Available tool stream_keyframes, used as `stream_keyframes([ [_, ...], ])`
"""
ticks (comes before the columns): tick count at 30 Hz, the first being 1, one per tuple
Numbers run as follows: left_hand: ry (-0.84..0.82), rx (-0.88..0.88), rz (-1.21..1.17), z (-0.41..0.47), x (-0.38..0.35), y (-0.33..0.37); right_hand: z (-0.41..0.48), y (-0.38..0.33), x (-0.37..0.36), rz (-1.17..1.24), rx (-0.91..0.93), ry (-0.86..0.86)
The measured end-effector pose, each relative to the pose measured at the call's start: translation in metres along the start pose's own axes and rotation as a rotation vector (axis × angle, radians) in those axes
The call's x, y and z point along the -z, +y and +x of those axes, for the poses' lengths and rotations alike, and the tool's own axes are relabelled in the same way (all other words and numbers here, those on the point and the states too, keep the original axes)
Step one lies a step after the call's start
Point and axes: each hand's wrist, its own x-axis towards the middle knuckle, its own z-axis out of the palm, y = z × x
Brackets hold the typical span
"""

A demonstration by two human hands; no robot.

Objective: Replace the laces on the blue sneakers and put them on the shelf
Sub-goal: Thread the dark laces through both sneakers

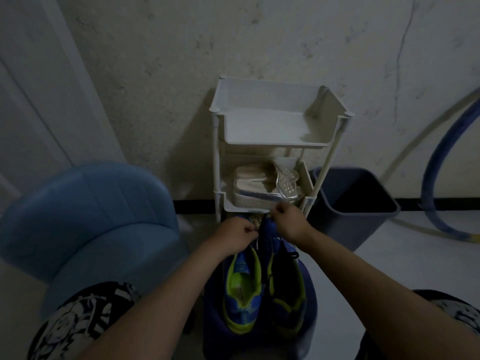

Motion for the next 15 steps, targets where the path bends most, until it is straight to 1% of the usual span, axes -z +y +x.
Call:
stream_keyframes([
  [3, -0.029, -0.026, 0.027, 0.001, -0.001, 0.006, -0.001, -0.010, 0.005, 0.311, 0.020, 0.049],
  [5, -0.008, -0.003, 0.007, 0.002, 0.003, 0.009, -0.004, -0.015, 0.009, 0.408, 0.024, 0.038],
  [7, 0.010, 0.020, -0.028, 0.003, 0.008, 0.013, -0.009, -0.019, 0.011, 0.354, 0.007, 0.000],
  [9, 0.045, 0.021, -0.112, 0.005, 0.013, 0.019, -0.014, -0.020, 0.011, 0.260, -0.045, -0.090],
  [11, 0.117, 0.023, -0.284, 0.006, 0.019, 0.028, -0.020, -0.019, 0.009, 0.137, -0.069, -0.241],
  [13, 0.184, 0.001, -0.531, 0.005, 0.029, 0.038, -0.023, -0.017, 0.005, 0.006, -0.047, -0.397],
  [15, 0.240, -0.039, -0.721, 0.003, 0.039, 0.046, -0.022, -0.015, 0.001, -0.035, -0.034, -0.485],
])
